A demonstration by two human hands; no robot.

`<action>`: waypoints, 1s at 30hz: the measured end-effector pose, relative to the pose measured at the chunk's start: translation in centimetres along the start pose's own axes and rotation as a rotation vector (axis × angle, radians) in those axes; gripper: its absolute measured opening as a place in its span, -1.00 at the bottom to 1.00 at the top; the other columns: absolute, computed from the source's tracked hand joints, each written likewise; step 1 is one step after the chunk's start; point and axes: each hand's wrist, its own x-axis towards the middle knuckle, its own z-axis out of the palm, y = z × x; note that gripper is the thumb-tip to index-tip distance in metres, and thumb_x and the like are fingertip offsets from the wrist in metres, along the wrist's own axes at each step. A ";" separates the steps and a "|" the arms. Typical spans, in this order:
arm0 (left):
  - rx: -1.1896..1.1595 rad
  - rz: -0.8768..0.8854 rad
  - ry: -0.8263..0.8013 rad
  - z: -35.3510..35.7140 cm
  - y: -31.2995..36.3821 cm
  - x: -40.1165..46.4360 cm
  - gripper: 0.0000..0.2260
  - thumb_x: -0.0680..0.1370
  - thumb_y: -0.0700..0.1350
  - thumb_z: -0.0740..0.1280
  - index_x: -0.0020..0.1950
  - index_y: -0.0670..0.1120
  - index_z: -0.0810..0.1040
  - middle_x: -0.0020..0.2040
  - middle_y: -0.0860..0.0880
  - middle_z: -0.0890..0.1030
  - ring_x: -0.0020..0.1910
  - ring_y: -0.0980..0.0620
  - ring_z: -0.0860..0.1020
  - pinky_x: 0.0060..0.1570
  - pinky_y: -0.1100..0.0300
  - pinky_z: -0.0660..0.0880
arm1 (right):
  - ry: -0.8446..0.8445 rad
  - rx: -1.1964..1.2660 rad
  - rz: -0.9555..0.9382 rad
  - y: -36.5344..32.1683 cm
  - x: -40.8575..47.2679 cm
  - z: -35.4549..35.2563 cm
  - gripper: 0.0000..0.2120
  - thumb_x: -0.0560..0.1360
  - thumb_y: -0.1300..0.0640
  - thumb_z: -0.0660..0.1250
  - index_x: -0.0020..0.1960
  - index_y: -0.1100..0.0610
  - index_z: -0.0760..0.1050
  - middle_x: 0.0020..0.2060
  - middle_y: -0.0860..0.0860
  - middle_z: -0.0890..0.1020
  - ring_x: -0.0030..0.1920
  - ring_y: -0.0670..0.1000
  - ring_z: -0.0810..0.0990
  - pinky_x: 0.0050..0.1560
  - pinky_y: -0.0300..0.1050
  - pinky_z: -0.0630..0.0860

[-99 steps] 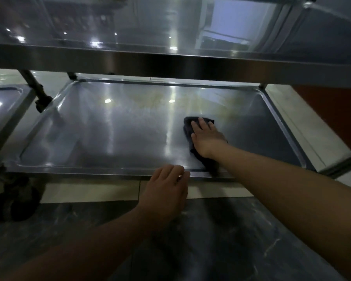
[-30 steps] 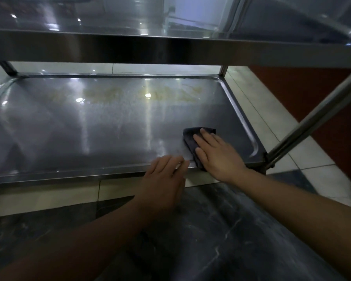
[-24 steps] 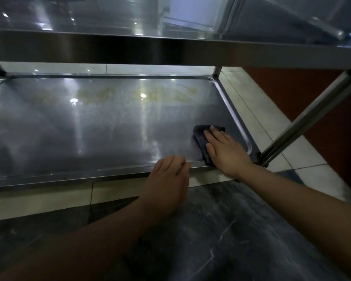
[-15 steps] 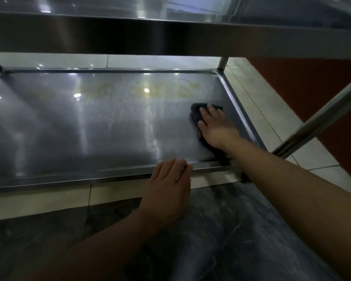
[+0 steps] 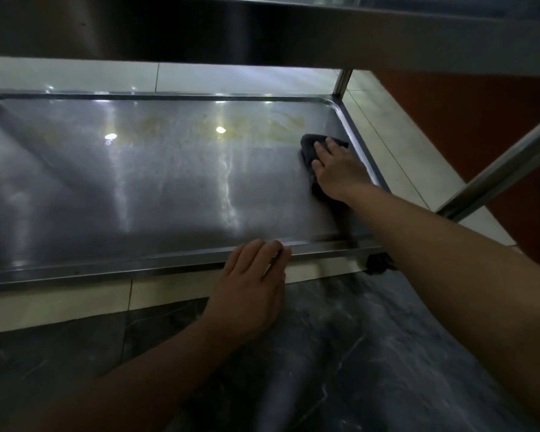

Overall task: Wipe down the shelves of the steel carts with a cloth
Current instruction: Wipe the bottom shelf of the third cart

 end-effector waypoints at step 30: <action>-0.057 -0.016 0.082 1.6 -0.1 -1.3 -0.58 0.67 -0.04 0.19 0.50 -0.17 0.46 0.41 -0.18 0.48 0.39 -0.18 0.41 0.42 -0.13 0.32 | 0.027 -0.112 -0.088 1.6 -0.9 -2.7 -0.46 0.70 -0.04 -0.16 0.56 0.17 0.25 0.59 0.14 0.17 0.56 0.26 0.13 0.43 0.28 0.27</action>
